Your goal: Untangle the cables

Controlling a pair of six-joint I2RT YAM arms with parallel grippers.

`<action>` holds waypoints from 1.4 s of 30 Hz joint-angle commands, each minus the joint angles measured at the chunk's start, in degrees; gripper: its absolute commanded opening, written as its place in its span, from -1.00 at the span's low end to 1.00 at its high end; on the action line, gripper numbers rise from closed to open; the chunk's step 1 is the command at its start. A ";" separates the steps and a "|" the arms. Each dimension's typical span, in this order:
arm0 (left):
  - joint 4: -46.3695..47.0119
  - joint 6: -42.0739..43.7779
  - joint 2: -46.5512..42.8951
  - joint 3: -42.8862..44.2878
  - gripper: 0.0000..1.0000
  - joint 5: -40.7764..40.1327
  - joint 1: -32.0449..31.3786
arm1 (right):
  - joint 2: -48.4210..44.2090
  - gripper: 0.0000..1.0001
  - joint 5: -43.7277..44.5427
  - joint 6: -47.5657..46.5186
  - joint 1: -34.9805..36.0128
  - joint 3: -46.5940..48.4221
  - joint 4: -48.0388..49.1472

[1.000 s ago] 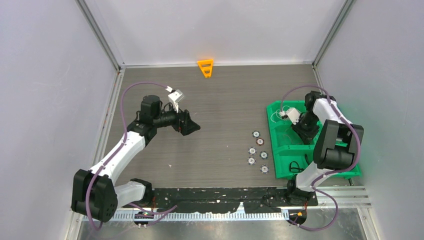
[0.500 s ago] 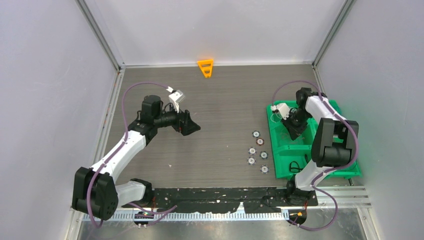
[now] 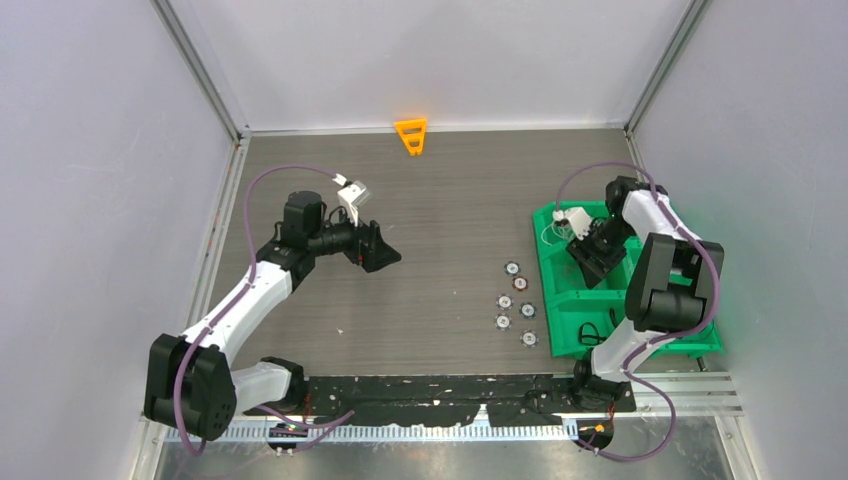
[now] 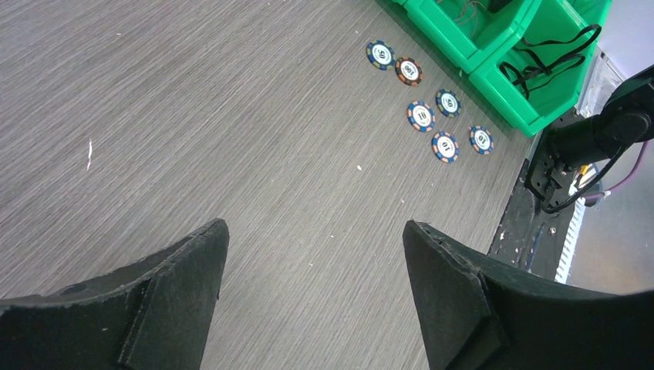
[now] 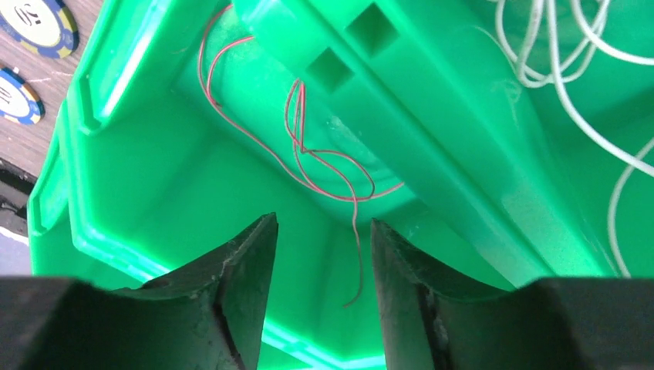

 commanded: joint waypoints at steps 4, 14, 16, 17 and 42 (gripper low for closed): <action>-1.47 0.95 -1.02 1.52 0.89 -0.51 -0.23 | -5.20 0.34 -3.44 -2.52 0.12 8.78 -9.40; -22.98 9.74 -2.02 11.42 0.99 -10.38 1.17 | -7.15 0.79 -15.04 2.79 0.04 32.20 -21.08; -27.83 11.67 -1.92 15.05 0.99 -11.91 2.16 | -6.68 0.93 -18.49 6.43 0.35 36.09 -20.23; -30.38 12.33 -1.48 17.23 0.99 -12.87 2.69 | -6.23 0.98 -19.59 9.54 0.97 37.16 -19.33; -46.61 6.33 -1.31 19.05 0.99 -28.75 17.59 | -23.71 0.90 -5.04 49.13 30.93 -8.65 40.67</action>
